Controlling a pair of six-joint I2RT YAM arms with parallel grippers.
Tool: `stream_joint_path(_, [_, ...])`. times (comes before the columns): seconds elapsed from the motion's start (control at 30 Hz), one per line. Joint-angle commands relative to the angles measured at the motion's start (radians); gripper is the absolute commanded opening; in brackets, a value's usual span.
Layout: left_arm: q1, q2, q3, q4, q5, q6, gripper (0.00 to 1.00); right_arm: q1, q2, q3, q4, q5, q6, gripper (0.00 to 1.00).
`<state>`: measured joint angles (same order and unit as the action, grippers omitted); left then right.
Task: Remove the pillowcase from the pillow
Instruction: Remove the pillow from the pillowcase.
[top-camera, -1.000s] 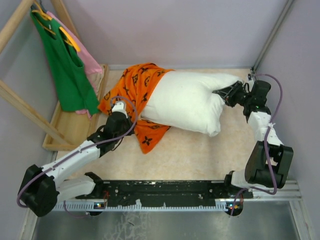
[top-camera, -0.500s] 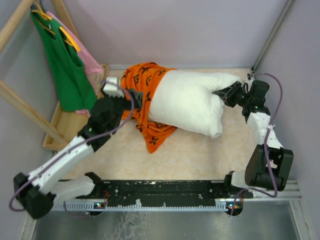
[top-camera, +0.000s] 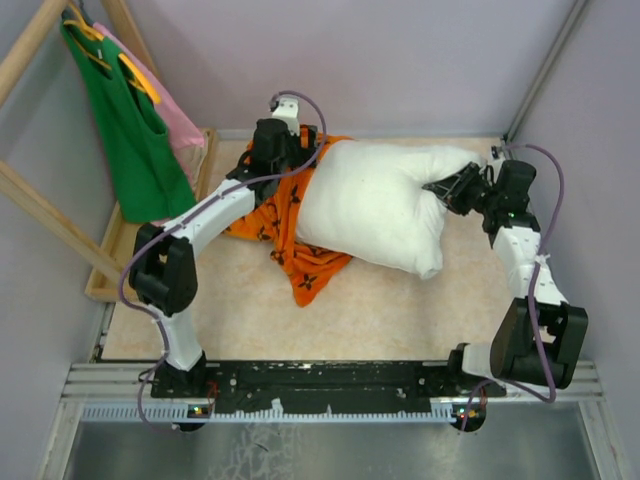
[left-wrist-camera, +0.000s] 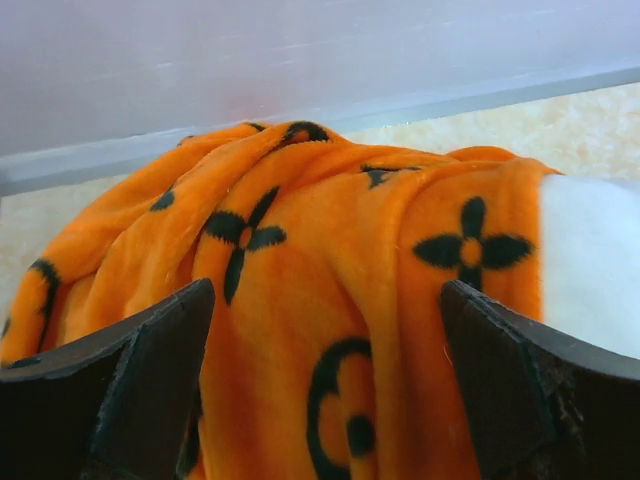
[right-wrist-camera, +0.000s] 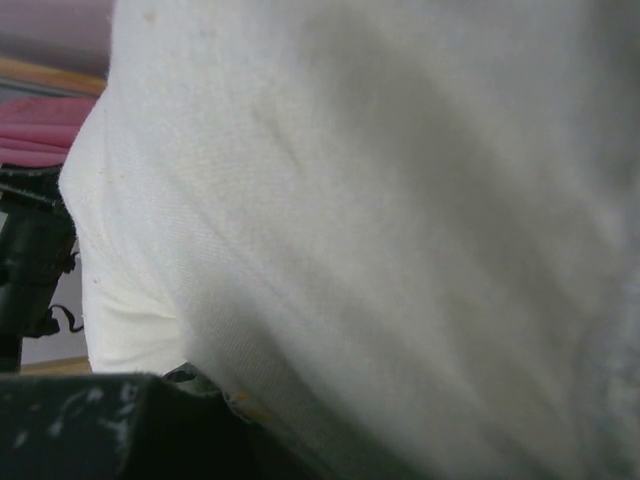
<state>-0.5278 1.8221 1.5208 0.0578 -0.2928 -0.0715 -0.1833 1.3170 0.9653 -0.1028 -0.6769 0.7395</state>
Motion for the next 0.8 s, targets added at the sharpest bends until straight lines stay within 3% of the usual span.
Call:
stream_joint_path(0.0, [0.056, 0.090, 0.087, -0.013, 0.117, 0.011, 0.97, 0.002, -0.067, 0.093, 0.048, 0.031, -0.045, 0.00])
stream_joint_path(0.07, [0.089, 0.140, 0.106, -0.046, 0.119, 0.012, 0.80, -0.001, -0.066, 0.116, 0.012, 0.026, -0.063, 0.00])
stream_joint_path(0.17, [0.156, 0.160, 0.068, -0.065, 0.071, -0.013, 0.32, -0.028, -0.067, 0.142, -0.043, 0.015, -0.084, 0.00])
stream_joint_path(0.2, [0.183, 0.152, 0.038, -0.060, 0.055, -0.029, 0.21, -0.051, -0.070, 0.135, -0.033, -0.001, -0.070, 0.00])
stream_joint_path(0.3, [0.286, 0.106, -0.058, -0.060, 0.015, -0.097, 0.00, -0.134, -0.076, 0.079, 0.070, -0.069, 0.022, 0.00])
stream_joint_path(0.4, [0.340, 0.014, -0.179, -0.061, -0.001, -0.146, 0.00, -0.165, -0.058, 0.066, 0.103, -0.088, 0.051, 0.00])
stream_joint_path(0.5, [0.323, -0.130, -0.266, -0.119, 0.010, -0.147, 0.00, -0.147, -0.046, 0.076, 0.080, -0.038, 0.008, 0.00])
stream_joint_path(0.67, [0.085, -0.411, -0.515, -0.106, -0.236, -0.149, 0.00, -0.064, -0.003, 0.134, -0.016, 0.046, -0.097, 0.00])
stream_joint_path(0.77, [-0.058, -0.507, -0.581, -0.176, -0.348, -0.226, 0.00, -0.035, 0.067, 0.199, -0.046, 0.027, -0.118, 0.00])
